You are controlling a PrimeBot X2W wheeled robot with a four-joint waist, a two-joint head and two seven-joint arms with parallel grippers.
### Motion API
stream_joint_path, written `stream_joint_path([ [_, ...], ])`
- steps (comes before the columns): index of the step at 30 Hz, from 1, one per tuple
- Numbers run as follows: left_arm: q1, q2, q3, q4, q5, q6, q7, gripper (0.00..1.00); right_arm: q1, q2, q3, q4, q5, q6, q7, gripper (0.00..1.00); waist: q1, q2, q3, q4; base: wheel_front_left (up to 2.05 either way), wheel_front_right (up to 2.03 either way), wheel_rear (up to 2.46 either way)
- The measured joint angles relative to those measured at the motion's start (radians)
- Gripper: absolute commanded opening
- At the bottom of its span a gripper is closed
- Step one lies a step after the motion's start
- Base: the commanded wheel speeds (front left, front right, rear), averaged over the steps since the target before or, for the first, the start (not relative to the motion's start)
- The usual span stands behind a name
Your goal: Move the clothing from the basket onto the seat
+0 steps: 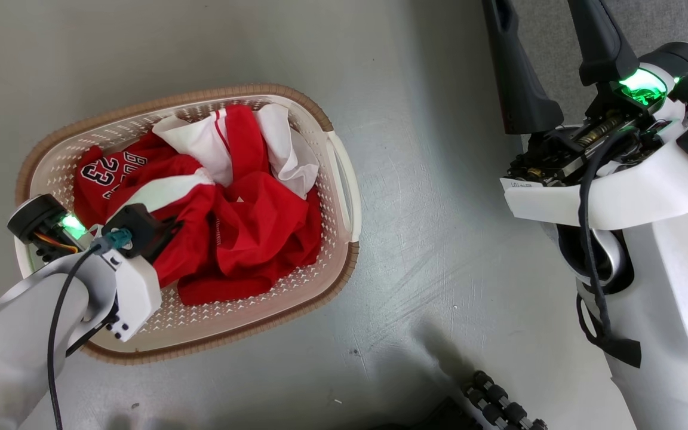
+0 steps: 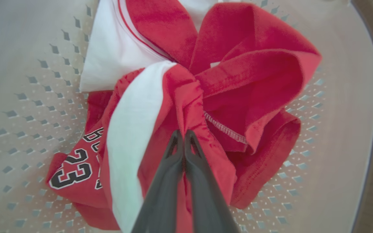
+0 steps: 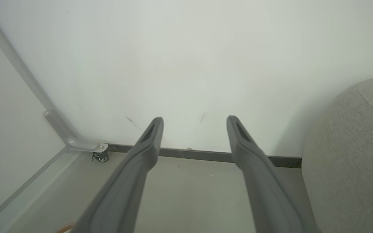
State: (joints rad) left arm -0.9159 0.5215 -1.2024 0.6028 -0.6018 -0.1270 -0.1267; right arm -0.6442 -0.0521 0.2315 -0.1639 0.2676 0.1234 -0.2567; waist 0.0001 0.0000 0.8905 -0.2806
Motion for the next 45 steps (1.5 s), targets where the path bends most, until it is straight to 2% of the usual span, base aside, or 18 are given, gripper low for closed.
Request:
stream_joint_path([
  [12, 0.012, -0.016, 0.034, -0.007, -0.08, 0.0, -0.059, 0.0, -0.001, 0.0, -0.005, 0.019, -0.023, 0.0, 0.0, 1.0, 0.0, 0.0, -0.038, 0.021, 0.0, 0.0, 0.0],
  [21, 0.068, -0.025, 0.113, -0.017, -0.176, 0.0, -0.1, 0.0, -0.019, -0.001, -0.005, 0.046, -0.072, 0.0, 0.0, 1.0, 0.0, 0.0, -0.084, 0.05, 0.0, 0.0, 0.0],
  [34, 0.133, -0.043, 0.201, -0.069, -0.224, 0.003, -0.122, 0.0, -0.017, -0.003, 0.001, 0.098, -0.121, 0.0, 0.0, 1.0, 0.0, 0.0, -0.178, 0.099, 0.0, 0.0, 0.0],
  [45, 0.225, -0.056, 0.314, -0.144, -0.285, 0.006, -0.122, 0.0, 0.005, -0.006, -0.004, 0.15, -0.146, 0.0, 0.0, 1.0, 0.0, 0.0, -0.274, 0.14, 0.0, 0.0, 0.0],
])
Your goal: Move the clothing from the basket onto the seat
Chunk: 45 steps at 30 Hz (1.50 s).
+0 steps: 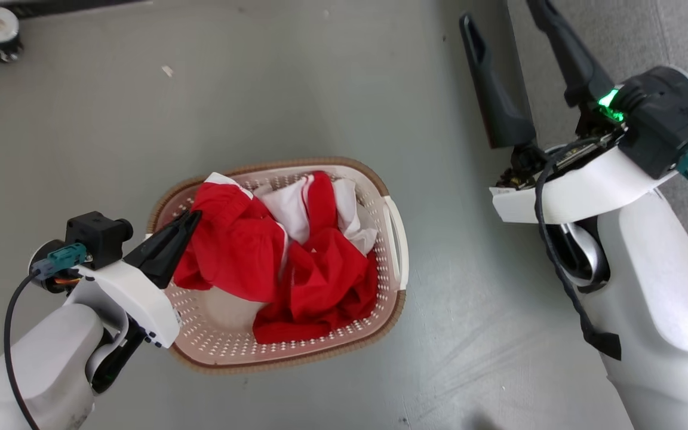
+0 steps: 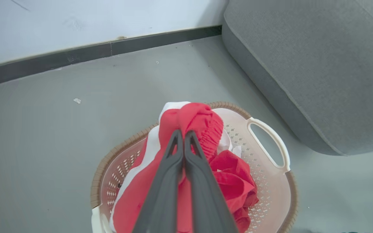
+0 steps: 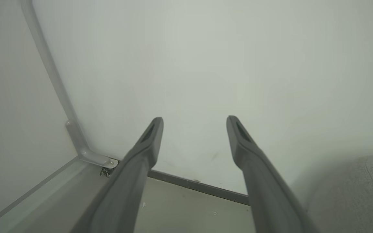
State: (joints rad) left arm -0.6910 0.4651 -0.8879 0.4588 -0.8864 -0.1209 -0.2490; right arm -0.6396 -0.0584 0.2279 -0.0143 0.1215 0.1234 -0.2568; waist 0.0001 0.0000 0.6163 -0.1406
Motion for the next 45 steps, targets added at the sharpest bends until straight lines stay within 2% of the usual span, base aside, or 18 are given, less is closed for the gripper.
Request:
stream_joint_path([
  [16, 0.112, -0.03, 0.207, -0.184, -0.026, 0.005, 0.0, 0.0, 0.077, -0.001, -0.02, 0.082, -0.018, 0.0, 0.0, 1.0, 0.0, 0.0, -0.161, 0.058, 0.0, 0.0, 0.0],
  [26, 0.178, -0.046, 0.401, -0.295, -0.026, 0.01, -0.001, 0.0, 0.156, 0.0, -0.021, 0.132, -0.018, 0.0, 0.0, 1.0, 0.0, 0.0, -0.283, 0.082, 0.0, 0.0, 0.0],
  [36, 0.225, -0.053, 0.485, -0.34, 0.0, 0.022, -0.001, 0.0, 0.23, 0.0, 0.012, 0.194, -0.007, 0.0, 0.0, 1.0, 0.0, 0.0001, -0.392, 0.091, 0.0, 0.0, 0.0],
  [45, 0.243, -0.054, 0.51, -0.372, 0.02, 0.041, -0.001, 0.0, 0.283, 0.0, 0.029, 0.225, 0.003, 0.0, 0.0, 1.0, 0.0, 0.0, -0.47, 0.091, 0.0, 0.0, 0.0],
])
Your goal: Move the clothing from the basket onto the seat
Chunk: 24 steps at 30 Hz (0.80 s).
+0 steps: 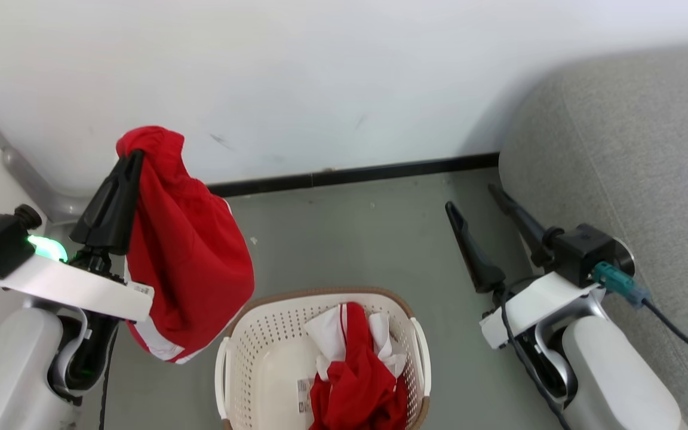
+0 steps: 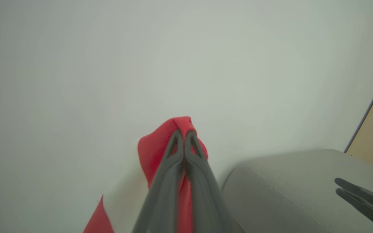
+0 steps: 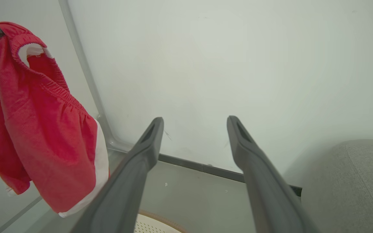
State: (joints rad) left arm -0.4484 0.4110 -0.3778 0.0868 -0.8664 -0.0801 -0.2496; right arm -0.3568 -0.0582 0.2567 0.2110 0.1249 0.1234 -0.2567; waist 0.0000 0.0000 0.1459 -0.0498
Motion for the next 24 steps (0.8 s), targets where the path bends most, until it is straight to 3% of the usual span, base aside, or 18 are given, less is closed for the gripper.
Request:
stream_joint_path([
  [24, 0.071, -0.03, -0.006, -0.092, 0.036, 0.07, 0.0, 0.0, 0.094, 0.0, 0.064, 0.049, 0.048, 0.0, 0.0, 1.0, 0.0, 0.0, -0.151, -0.01, 0.0, 0.0, 0.0],
])
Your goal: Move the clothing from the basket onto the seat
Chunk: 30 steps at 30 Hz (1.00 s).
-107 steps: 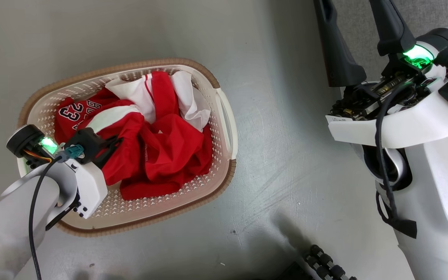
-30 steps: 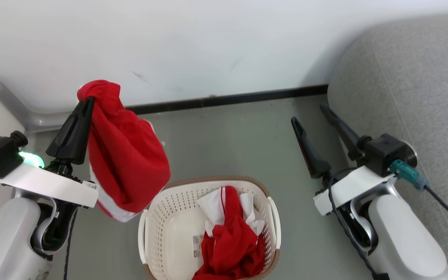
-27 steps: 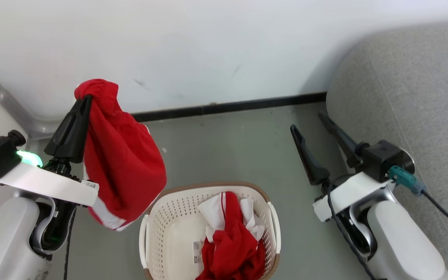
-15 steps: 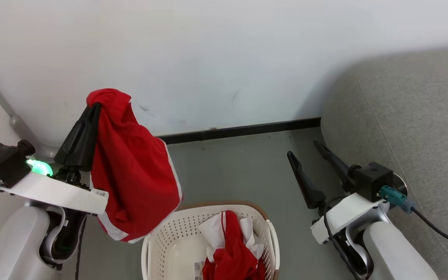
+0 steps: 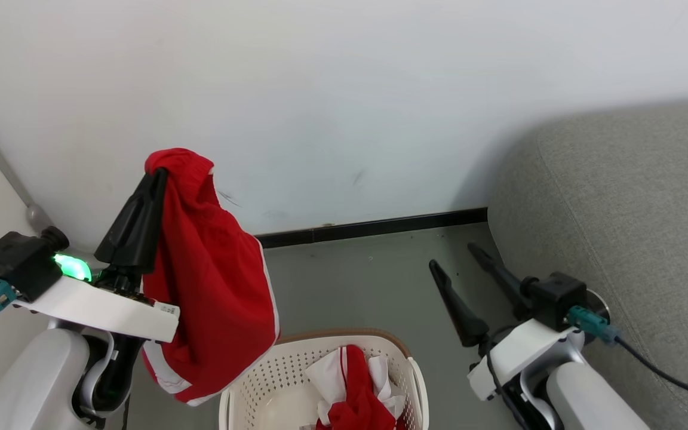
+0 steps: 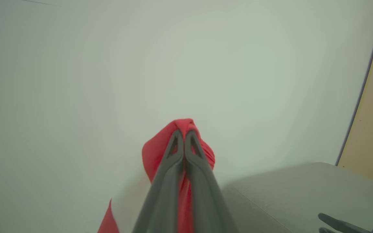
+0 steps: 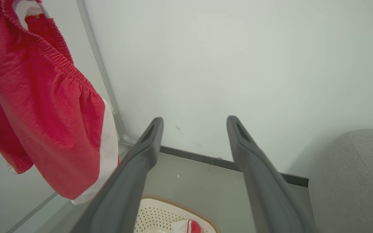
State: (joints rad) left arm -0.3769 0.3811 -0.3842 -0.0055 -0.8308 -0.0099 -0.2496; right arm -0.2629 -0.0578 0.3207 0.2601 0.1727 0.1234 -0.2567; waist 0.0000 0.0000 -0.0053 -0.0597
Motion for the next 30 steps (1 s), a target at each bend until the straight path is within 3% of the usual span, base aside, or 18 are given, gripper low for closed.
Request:
stream_joint_path([
  [19, -0.046, -0.008, -0.114, -0.112, 0.067, -0.003, 0.065, 0.0, -0.005, -0.001, 0.254, -0.044, 0.141, 0.0, 0.0, 1.0, 0.0, 0.0, -0.004, -0.012, 0.0, 0.0, 0.0],
  [30, -0.095, -0.042, -0.19, -0.18, 0.095, -0.02, 0.1, 0.0, -0.055, -0.002, 0.283, -0.056, 0.142, 0.0, 0.0, 1.0, 0.0001, 0.0, -0.002, -0.026, 0.0, 0.0, 0.0],
])
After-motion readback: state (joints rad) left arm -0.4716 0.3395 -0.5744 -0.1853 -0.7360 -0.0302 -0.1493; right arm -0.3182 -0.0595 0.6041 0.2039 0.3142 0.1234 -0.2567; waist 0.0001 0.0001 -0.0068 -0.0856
